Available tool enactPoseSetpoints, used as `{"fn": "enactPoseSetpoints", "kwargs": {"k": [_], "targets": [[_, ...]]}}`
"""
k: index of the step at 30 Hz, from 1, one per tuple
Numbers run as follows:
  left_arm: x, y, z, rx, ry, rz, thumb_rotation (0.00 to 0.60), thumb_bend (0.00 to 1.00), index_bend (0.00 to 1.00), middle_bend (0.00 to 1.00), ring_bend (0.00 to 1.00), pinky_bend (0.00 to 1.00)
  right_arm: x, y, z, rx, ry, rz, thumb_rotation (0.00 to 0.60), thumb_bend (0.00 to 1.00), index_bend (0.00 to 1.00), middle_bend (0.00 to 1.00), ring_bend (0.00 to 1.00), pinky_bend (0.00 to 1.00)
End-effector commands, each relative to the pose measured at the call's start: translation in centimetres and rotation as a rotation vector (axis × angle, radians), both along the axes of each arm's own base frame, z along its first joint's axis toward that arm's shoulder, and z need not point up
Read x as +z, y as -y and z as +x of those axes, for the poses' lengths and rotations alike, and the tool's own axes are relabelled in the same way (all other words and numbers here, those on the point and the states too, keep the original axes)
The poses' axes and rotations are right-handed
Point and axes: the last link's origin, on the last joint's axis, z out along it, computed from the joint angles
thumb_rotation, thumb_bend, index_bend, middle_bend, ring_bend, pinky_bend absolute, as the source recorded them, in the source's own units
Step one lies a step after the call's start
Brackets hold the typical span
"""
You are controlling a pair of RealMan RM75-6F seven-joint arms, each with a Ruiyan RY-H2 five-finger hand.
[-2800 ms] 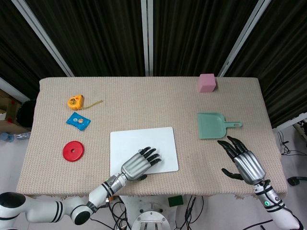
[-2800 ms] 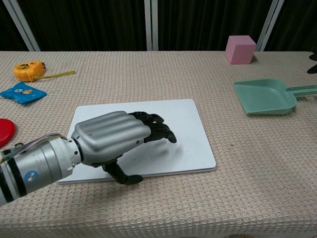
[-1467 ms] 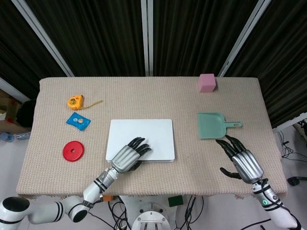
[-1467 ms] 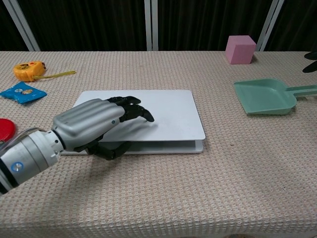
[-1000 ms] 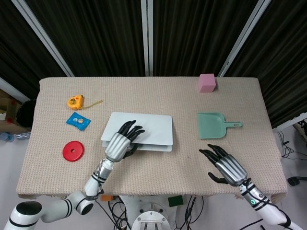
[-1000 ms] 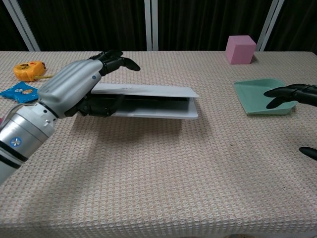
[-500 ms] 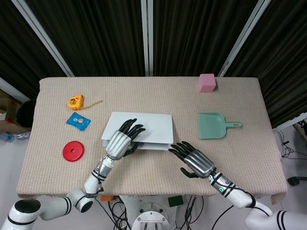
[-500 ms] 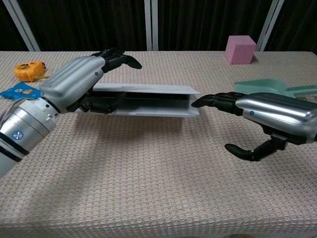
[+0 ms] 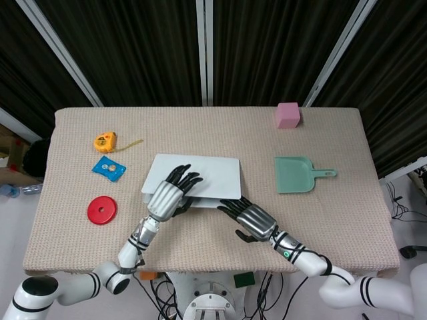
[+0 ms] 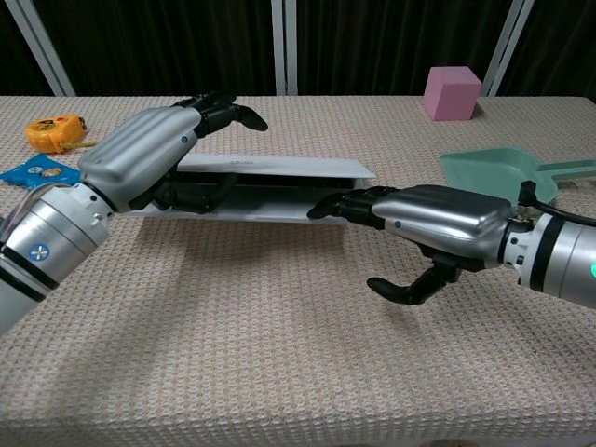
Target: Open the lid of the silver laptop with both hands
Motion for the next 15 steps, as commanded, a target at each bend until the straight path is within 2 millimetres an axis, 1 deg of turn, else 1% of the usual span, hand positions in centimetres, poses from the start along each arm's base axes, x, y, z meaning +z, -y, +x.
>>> {"fn": "enactPoseSetpoints", "kwargs": {"k": [1,7,15], "targets": [[-0.1,-0.2,0.0,0.004,0.002,0.002,0.600,0.61,0.22,0.21,0.06,0.12,-1.1,0.4,0.5,-0.001,-0.027,0.024,0.600,0.48,0.00,0.01,0.00,0.00],[0.2,-1.1,0.3,0.013,0.006,0.020,0.600,0.61,0.22,0.21,0.06,0.12,-2.3,0.9,0.9,-0.042,-0.034,0.069,0.600,0.48,0.00,0.01,0.00,0.00],[1.4,-3.6,1.4,0.037,0.000,0.052,0.600,0.61,0.22,0.21,0.06,0.11,-3.1,1.3,1.2,-0.055,-0.052,0.092,0.600,0.48,0.00,0.01,0.00,0.00]]}}
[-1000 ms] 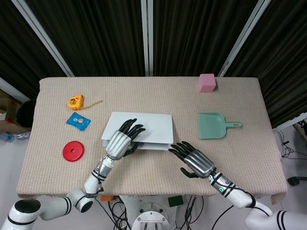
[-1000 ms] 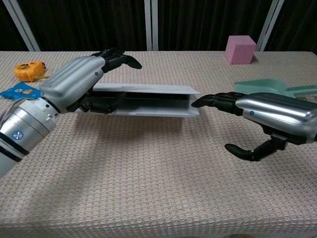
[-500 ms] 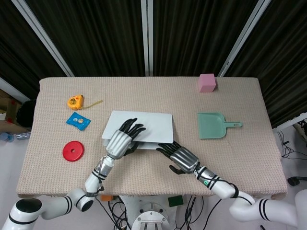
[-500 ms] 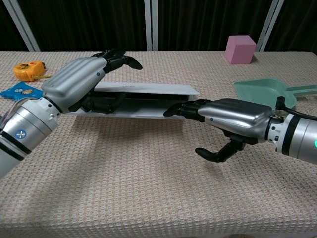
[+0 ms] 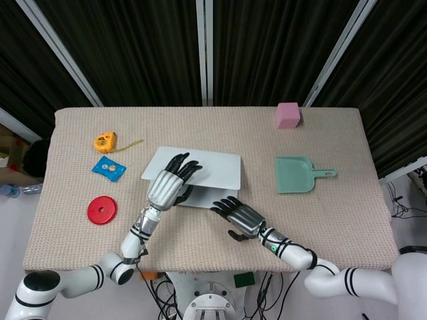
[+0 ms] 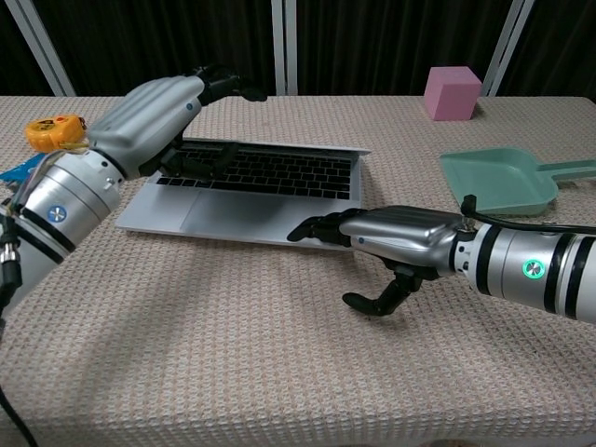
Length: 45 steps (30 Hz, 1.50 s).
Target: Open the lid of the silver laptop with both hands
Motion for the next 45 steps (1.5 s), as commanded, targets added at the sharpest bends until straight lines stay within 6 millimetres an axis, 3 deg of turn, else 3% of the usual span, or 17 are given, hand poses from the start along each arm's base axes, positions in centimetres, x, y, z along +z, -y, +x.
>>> {"fn": "enactPoseSetpoints", "kwargs": {"k": [1,13,29,45], "targets": [[0.6,-1.0,0.3,0.011,-0.010,0.015,0.600,0.61,0.22,0.21,0.06,0.11,-0.3,0.1,0.1,0.001,-0.014,0.008,0.600,0.48,0.00,0.01,0.00,0.00],[3.0,-5.6,2.4,0.056,-0.047,0.024,0.600,0.61,0.22,0.21,0.06,0.11,-0.9,0.2,0.3,0.000,-0.035,0.007,0.600,0.48,0.00,0.01,0.00,0.00],[7.7,-12.6,5.2,0.163,-0.117,0.038,0.600,0.61,0.21,0.20,0.06,0.11,-1.1,0.6,0.8,-0.006,-0.029,0.006,0.600,0.49,0.00,0.01,0.00,0.00],[9.9,-17.5,5.7,0.330,-0.175,0.024,0.600,0.56,0.20,0.19,0.06,0.10,-1.1,0.9,1.0,-0.010,-0.029,-0.002,0.600,0.50,0.00,0.01,0.00,0.00]]}}
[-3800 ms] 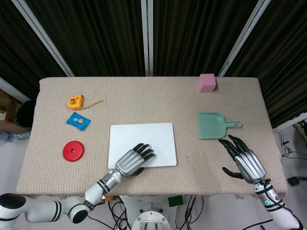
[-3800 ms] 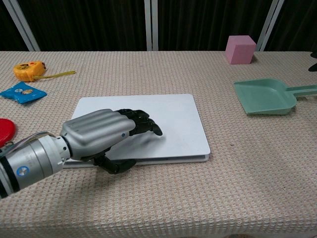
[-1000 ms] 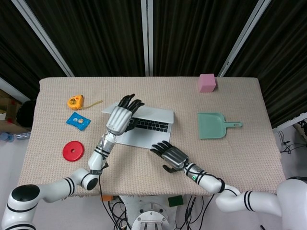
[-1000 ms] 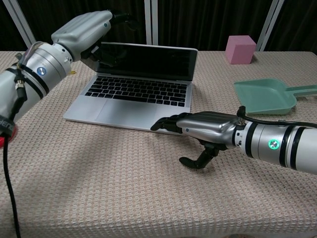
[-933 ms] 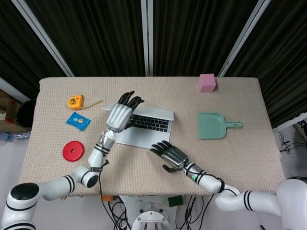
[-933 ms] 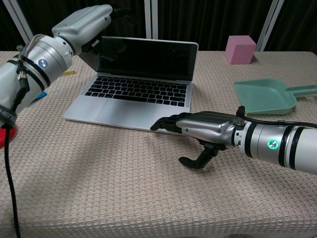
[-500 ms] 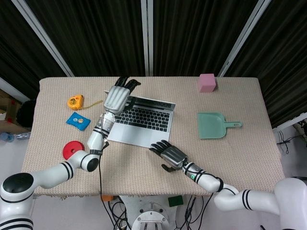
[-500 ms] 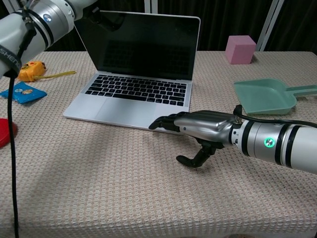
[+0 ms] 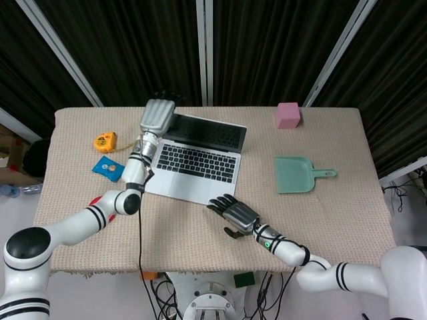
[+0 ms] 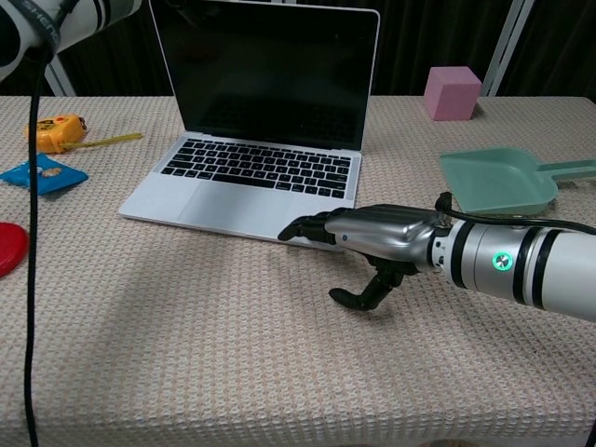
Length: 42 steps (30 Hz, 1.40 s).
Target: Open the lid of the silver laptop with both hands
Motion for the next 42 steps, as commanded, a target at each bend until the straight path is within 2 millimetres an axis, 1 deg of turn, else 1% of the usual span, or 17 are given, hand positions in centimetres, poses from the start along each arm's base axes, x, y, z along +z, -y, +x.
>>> {"fn": "enactPoseSetpoints", "kwargs": {"k": [1,7,10,13,16,18,22,24,27,30,31,32,34,36,38,40,42], "targets": [[0.6,-0.9,0.2,0.028,-0.010,0.004,0.600,0.56,0.20,0.19,0.06,0.10,0.0,0.0,0.0,-0.002,-0.001,0.000,0.600,0.50,0.00,0.01,0.00,0.00],[0.9,-1.8,0.0,0.070,-0.019,0.011,0.600,0.55,0.20,0.19,0.06,0.10,0.1,0.0,-0.1,-0.003,0.000,-0.006,0.600,0.50,0.00,0.01,0.00,0.00],[1.4,-1.6,-0.1,0.063,-0.014,0.016,0.600,0.55,0.20,0.19,0.06,0.10,0.4,-0.3,-0.3,0.001,0.009,-0.017,0.600,0.50,0.00,0.01,0.00,0.00],[2.0,-0.7,-0.3,0.036,-0.012,0.020,0.600,0.55,0.20,0.19,0.06,0.10,1.3,-0.8,-0.3,0.020,0.034,-0.046,0.600,0.50,0.00,0.01,0.00,0.00],[3.0,0.9,-1.2,0.000,-0.019,0.036,0.600,0.55,0.19,0.19,0.06,0.10,3.0,-1.3,-0.5,0.037,0.078,-0.094,0.600,0.49,0.00,0.01,0.00,0.00],[4.0,2.2,-2.2,-0.016,-0.019,0.057,0.600,0.55,0.19,0.19,0.06,0.10,4.5,-1.6,-0.9,0.042,0.098,-0.124,0.600,0.48,0.00,0.01,0.00,0.00],[6.6,5.3,-4.5,-0.015,-0.003,0.079,0.600,0.54,0.19,0.19,0.06,0.10,7.6,-2.1,-2.5,0.040,0.102,-0.195,0.600,0.48,0.00,0.02,0.00,0.00],[8.2,7.5,-6.3,0.004,-0.016,0.081,0.600,0.51,0.19,0.19,0.06,0.10,9.6,-2.4,-3.8,0.030,0.089,-0.243,0.600,0.47,0.00,0.02,0.00,0.00],[10.2,11.1,-9.3,0.047,-0.065,0.081,0.600,0.43,0.19,0.19,0.06,0.10,12.6,-3.1,-6.3,0.000,0.066,-0.320,0.600,0.39,0.00,0.03,0.00,0.00],[11.8,15.2,-12.6,0.104,-0.104,0.080,0.600,0.32,0.19,0.19,0.06,0.10,15.7,-4.3,-9.2,-0.054,0.035,-0.397,0.600,0.31,0.00,0.04,0.00,0.00],[12.1,16.4,-13.5,0.119,-0.108,0.083,0.600,0.30,0.19,0.19,0.06,0.10,16.6,-4.8,-10.1,-0.075,0.027,-0.418,0.600,0.30,0.00,0.04,0.00,0.00],[12.5,18.1,-14.8,0.141,-0.107,0.086,0.600,0.28,0.19,0.19,0.06,0.10,17.7,-5.4,-11.2,-0.104,0.021,-0.446,0.600,0.29,0.00,0.04,0.00,0.00],[12.8,21.0,-16.9,0.173,-0.095,0.096,0.600,0.27,0.19,0.19,0.06,0.10,19.6,-6.5,-13.1,-0.154,0.015,-0.497,0.600,0.29,0.00,0.04,0.00,0.00],[13.0,23.3,-18.5,0.194,-0.087,0.104,0.600,0.26,0.19,0.19,0.06,0.10,21.1,-7.3,-14.6,-0.192,0.006,-0.544,0.600,0.29,0.00,0.04,0.00,0.00],[13.1,25.8,-20.0,0.209,-0.076,0.120,0.600,0.27,0.19,0.19,0.06,0.10,22.6,-8.4,-16.0,-0.232,-0.003,-0.596,0.600,0.29,0.00,0.04,0.00,0.00],[13.1,28.3,-21.1,0.221,-0.061,0.146,0.600,0.27,0.19,0.19,0.06,0.10,23.7,-9.5,-17.1,-0.265,0.003,-0.642,0.600,0.29,0.00,0.04,0.00,0.00],[13.1,30.3,-21.8,0.232,-0.047,0.169,0.600,0.26,0.19,0.19,0.06,0.10,24.4,-10.5,-17.7,-0.286,0.018,-0.671,0.600,0.29,0.00,0.04,0.00,0.00]]}}
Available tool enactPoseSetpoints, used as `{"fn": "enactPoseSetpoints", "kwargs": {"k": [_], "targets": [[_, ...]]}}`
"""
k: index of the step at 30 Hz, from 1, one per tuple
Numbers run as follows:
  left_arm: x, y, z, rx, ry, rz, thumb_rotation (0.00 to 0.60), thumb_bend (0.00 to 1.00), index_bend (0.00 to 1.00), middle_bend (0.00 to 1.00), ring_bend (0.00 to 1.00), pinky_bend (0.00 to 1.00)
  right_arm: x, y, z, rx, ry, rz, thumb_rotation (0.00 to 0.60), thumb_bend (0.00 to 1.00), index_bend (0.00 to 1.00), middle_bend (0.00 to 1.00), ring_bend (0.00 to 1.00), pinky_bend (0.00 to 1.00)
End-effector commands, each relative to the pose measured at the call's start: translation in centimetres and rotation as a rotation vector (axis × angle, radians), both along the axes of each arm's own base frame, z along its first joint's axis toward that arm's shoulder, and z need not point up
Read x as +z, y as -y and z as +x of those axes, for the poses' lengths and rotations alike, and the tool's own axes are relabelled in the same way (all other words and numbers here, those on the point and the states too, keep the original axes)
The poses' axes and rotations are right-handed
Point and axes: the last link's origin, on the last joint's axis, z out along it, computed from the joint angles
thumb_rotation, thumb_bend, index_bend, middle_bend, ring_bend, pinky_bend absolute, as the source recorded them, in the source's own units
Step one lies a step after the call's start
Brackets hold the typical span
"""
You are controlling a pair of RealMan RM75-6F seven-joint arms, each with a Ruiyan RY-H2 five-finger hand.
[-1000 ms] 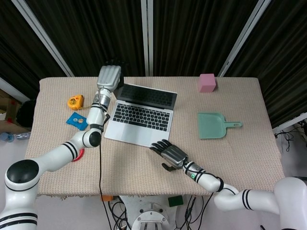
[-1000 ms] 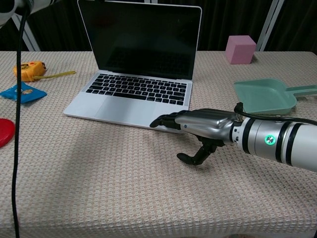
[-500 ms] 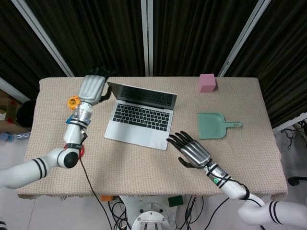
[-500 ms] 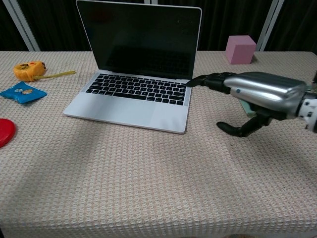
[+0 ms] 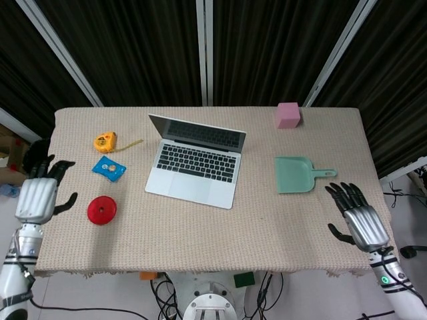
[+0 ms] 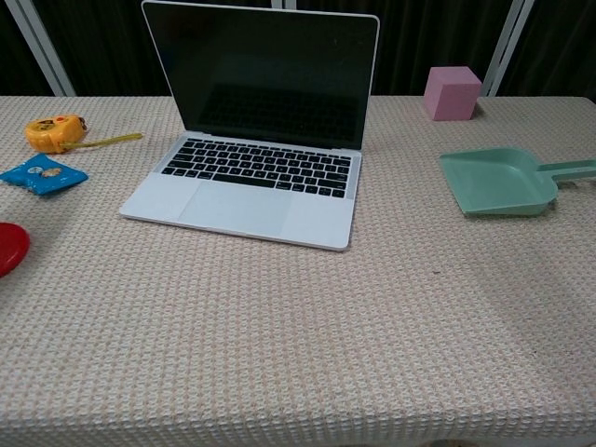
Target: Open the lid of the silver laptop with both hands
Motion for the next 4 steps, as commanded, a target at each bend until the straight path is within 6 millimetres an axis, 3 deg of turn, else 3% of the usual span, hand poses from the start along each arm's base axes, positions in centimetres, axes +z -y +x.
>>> {"fn": "enactPoseSetpoints", "kwargs": {"k": [1,4], "targets": [[0.2,5.2,-1.9,0.023,0.040,0.051,0.600,0.26,0.19,0.19,0.06,0.10,1.8,-2.2,-1.9,-0.048,0.018,-0.062,0.600,0.29,0.00,0.04,0.00,0.00],[-0.1,8.0,-2.3,0.027,0.061,0.082,0.600,0.26,0.19,0.19,0.06,0.10,2.2,-3.5,-2.6,-0.068,0.048,-0.087,0.600,0.29,0.00,0.04,0.00,0.00]]}}
